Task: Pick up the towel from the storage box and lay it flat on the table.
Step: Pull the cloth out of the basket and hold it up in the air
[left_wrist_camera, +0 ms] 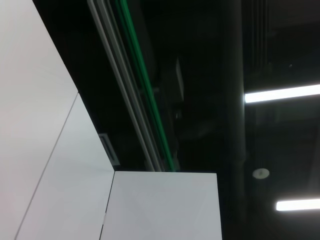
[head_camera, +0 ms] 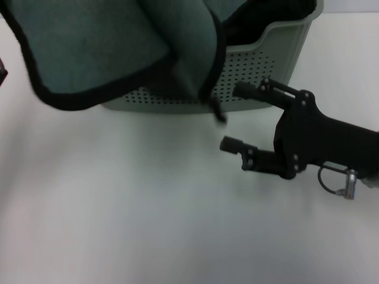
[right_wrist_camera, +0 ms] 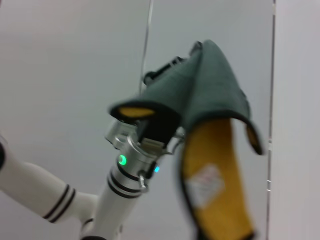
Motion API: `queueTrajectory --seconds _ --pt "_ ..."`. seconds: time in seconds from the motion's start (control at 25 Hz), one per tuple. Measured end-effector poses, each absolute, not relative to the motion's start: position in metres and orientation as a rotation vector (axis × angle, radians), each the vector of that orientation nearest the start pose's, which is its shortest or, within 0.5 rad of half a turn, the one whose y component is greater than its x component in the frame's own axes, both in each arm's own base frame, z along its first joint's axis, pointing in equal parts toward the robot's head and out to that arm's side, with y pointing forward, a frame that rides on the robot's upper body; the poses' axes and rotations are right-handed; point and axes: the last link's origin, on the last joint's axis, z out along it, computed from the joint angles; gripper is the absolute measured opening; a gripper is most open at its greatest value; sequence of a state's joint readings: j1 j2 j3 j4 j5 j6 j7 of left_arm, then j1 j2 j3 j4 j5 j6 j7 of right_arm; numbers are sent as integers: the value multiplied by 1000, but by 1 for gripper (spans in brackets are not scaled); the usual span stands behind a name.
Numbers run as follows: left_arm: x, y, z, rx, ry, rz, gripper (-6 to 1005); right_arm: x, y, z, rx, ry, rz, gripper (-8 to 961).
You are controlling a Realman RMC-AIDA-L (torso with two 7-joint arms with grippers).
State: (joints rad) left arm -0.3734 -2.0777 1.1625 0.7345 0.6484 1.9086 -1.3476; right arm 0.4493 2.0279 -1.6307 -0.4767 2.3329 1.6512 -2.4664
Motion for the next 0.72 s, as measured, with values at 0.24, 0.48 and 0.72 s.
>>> queueTrajectory --seconds 0.24,0.48,0.72 --pt "-164 289 90 -2079 -67 -2127 15 191 293 -38 -2510 -126 1332 770" --pt "-161 288 86 -2099 -55 -2145 16 181 291 -47 -2558 -155 1350 734" --pt "-164 288 85 -2079 -76 -2147 17 179 289 -47 -2546 -192 1352 700"
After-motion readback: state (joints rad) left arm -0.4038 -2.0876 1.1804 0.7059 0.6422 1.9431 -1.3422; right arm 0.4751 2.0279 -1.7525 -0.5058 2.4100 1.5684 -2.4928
